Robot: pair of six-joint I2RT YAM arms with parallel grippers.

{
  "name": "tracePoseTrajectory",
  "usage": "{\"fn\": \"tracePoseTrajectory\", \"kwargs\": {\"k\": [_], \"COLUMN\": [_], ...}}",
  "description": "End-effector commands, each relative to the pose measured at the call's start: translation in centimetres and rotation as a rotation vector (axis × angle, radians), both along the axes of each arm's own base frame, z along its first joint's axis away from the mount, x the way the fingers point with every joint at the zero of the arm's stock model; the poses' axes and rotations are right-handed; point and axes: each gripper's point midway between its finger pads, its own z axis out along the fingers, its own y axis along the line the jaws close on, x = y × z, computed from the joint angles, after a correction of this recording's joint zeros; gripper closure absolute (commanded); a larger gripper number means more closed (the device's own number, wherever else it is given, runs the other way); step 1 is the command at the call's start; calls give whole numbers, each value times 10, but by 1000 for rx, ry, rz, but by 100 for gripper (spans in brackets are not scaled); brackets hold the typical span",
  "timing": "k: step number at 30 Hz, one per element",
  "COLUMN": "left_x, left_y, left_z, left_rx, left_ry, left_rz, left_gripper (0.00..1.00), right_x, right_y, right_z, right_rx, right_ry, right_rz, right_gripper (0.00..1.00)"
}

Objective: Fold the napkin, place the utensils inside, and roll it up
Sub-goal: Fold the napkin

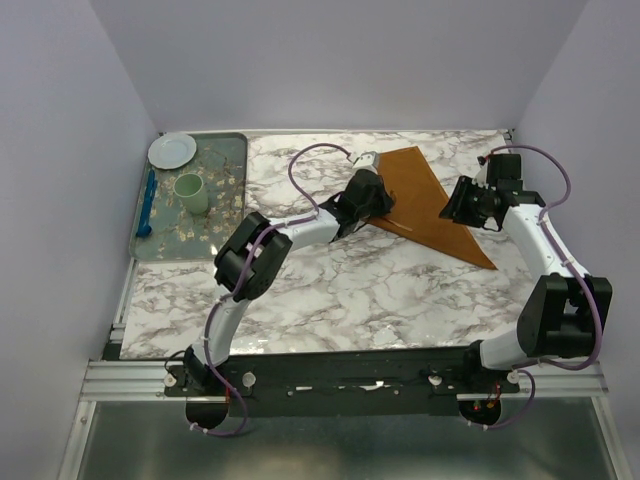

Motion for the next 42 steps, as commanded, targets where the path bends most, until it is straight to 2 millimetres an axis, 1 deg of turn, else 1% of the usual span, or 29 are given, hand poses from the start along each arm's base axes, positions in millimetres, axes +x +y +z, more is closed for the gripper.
{"fn": "tracePoseTrajectory", "kwargs": {"k": [1, 7, 13, 20, 29, 30, 33, 36, 39, 40, 42], "left_x": [-4, -8, -9, -11, -17, -21, -24, -28, -35, -38, -44], "left_y": [-11, -17, -21, -35, -35, -38, -38, -40, -44, -44, -46], "left_z": [-11, -21, -24, -22, -30, -31, -36, -39, -37, -33, -22], "left_rx": [-6, -10, -28, -52, -37, -40, -34, -34, -43, -49, -73], "left_ry": [23, 46, 60, 73, 89, 99, 112, 123, 132, 136, 153], "left_rz": [-39, -51, -56, -81, -86, -110, -125, -148, -196, -208, -227], "left_gripper": [100, 100, 100, 100, 100, 100, 100, 98, 89, 72, 56], "right_x": [-2, -2, -2, -3, -3, -3, -4, -5, -5, -6, -6], "right_y": [4, 5, 6, 6, 7, 7, 7, 6, 6, 5, 4], "right_z": [0, -2, -2, -1, 0, -1, -1, -2, -4, -5, -5], "right_rx": [25, 29, 31, 29, 32, 34, 35, 31, 26, 25, 33], "right_ry": [-6, 0, -1, -5, -8, -6, -4, -1, 3, 4, 7], "right_rz": [13, 16, 21, 26, 31, 30, 31, 28, 27, 22, 5], "right_gripper": [49, 49, 49, 49, 49, 49, 49, 49, 49, 48, 48]}}
